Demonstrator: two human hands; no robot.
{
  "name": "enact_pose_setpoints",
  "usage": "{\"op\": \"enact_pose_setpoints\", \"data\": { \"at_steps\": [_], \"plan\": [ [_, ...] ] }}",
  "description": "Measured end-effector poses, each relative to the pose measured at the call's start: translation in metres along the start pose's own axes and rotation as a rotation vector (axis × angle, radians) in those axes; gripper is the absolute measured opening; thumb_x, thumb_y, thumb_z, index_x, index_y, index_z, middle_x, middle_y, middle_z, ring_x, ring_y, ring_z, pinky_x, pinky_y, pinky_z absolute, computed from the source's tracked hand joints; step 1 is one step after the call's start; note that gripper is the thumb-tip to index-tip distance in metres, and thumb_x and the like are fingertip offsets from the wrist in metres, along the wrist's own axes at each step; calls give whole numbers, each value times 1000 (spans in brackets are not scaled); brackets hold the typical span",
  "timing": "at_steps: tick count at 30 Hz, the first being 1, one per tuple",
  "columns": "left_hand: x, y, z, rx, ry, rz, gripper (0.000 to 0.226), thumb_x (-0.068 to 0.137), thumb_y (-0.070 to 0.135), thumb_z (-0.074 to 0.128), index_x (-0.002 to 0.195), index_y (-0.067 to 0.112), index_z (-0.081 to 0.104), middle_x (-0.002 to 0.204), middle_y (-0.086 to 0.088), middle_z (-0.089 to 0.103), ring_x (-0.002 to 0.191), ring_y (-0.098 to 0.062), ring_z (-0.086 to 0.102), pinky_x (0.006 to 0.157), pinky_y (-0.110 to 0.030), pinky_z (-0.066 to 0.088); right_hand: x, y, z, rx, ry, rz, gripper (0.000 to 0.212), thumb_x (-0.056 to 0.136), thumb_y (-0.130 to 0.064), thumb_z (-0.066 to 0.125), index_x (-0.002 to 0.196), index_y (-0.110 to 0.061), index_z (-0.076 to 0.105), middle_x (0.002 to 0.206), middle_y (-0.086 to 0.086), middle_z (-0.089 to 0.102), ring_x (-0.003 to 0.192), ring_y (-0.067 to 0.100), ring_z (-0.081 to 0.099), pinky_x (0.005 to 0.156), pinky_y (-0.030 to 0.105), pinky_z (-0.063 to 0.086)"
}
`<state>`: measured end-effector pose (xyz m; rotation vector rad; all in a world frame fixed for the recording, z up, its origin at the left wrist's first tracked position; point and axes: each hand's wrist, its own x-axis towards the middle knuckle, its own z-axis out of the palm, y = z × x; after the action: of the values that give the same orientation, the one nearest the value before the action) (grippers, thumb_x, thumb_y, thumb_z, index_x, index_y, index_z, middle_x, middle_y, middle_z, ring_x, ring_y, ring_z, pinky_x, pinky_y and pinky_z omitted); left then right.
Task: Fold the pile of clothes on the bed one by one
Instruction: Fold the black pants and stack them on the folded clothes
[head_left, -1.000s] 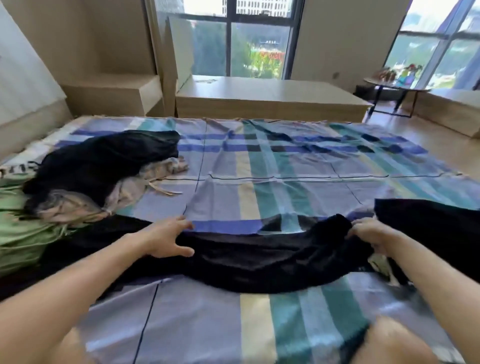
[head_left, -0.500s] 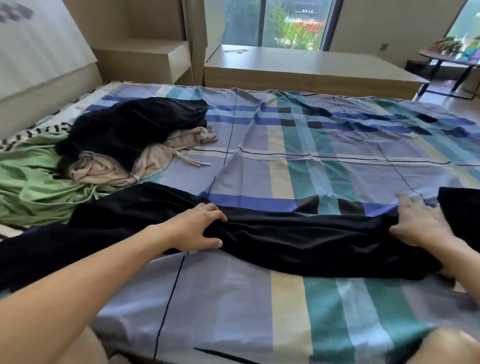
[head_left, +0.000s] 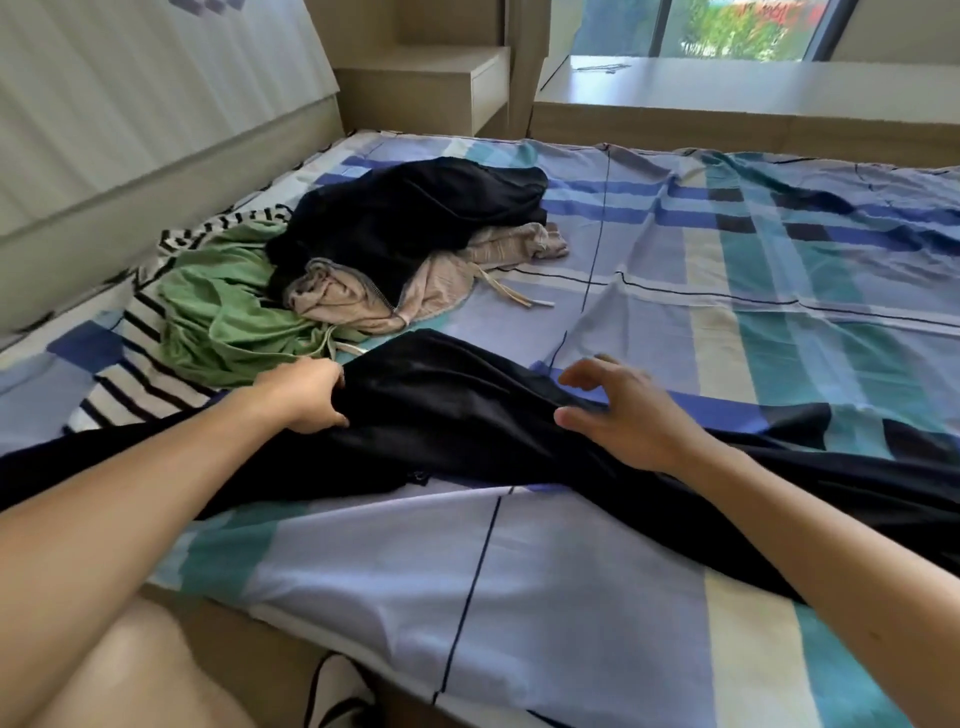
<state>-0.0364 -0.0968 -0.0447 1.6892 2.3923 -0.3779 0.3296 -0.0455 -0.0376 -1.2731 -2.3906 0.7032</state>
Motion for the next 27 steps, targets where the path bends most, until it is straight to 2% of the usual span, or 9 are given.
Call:
{"op": "enact_pose_setpoints", "data": {
  "at_steps": [3, 6, 10, 12, 14, 17, 21, 24, 27],
  "plan": [
    [-1, -4, -4, -41, 77, 39, 30, 83, 39, 78, 108, 26, 68, 104, -1, 63, 107, -26, 63, 89, -35, 52, 20, -9, 22, -124, -99, -14, 29, 82, -39, 75, 106, -27, 65, 95, -11, 62, 95, 15, 59, 83, 33, 47],
    [-7, -8, -25, -131, 213, 87, 9, 87, 37, 73, 90, 29, 71, 96, -1, 71, 94, -25, 65, 82, -35, 54, 28, -4, 26, -128, -40, 7, 15, 84, -21, 70, 75, -27, 60, 67, -13, 57, 74, 16, 57, 69, 34, 46],
    [-21, -12, -59, -296, 450, 137, 13, 93, 33, 67, 92, 26, 77, 88, -6, 73, 88, -31, 67, 79, -37, 54, 35, 3, 10, 24, 225, 5, 15, 89, -12, 61, 75, -19, 59, 67, -6, 58, 66, 18, 52, 69, 40, 47],
    [-28, -8, -71, -397, 492, 205, 19, 95, 26, 63, 80, 24, 74, 76, 0, 71, 74, -23, 65, 69, -28, 48, 35, 3, 3, 118, 234, 0, 9, 90, -18, 64, 82, -19, 62, 75, -8, 61, 71, 13, 55, 70, 33, 45],
    [-34, -1, -72, -530, 366, 294, 22, 96, 21, 62, 76, 21, 71, 70, 5, 69, 66, -13, 62, 64, -22, 44, 32, -2, 5, 143, 54, -21, 15, 87, -30, 73, 96, -22, 64, 90, -7, 64, 83, 11, 59, 75, 25, 46],
    [-30, 5, -55, -479, -21, 398, 10, 97, 23, 63, 93, 19, 72, 77, 0, 75, 70, -17, 71, 73, -32, 55, 27, -5, 26, -132, -241, -46, 49, 80, -46, 77, 122, -25, 60, 108, -4, 62, 99, 15, 59, 88, 31, 49],
    [-31, 18, -34, -399, -579, 345, 22, 104, 25, 51, 117, 14, 66, 82, -7, 78, 65, -17, 71, 65, -23, 49, 35, -8, 39, 83, -45, 51, 40, 84, -47, 73, 114, -24, 60, 82, -7, 62, 76, 9, 57, 75, 30, 47],
    [-34, 31, -31, -318, -619, 383, 26, 105, 29, 49, 114, 15, 69, 69, -1, 73, 55, -12, 61, 61, -23, 44, 48, -3, 38, -102, -47, 82, 32, 83, -42, 75, 107, -26, 62, 90, -5, 59, 86, 16, 57, 79, 35, 49],
    [-31, 39, -33, -245, -379, 464, 27, 102, 33, 53, 93, 21, 75, 59, 6, 66, 50, -7, 53, 63, -24, 44, 53, -4, 38, -158, -25, 103, 10, 85, -27, 74, 85, -21, 65, 84, -2, 60, 84, 23, 59, 77, 36, 51]
  ]
}}
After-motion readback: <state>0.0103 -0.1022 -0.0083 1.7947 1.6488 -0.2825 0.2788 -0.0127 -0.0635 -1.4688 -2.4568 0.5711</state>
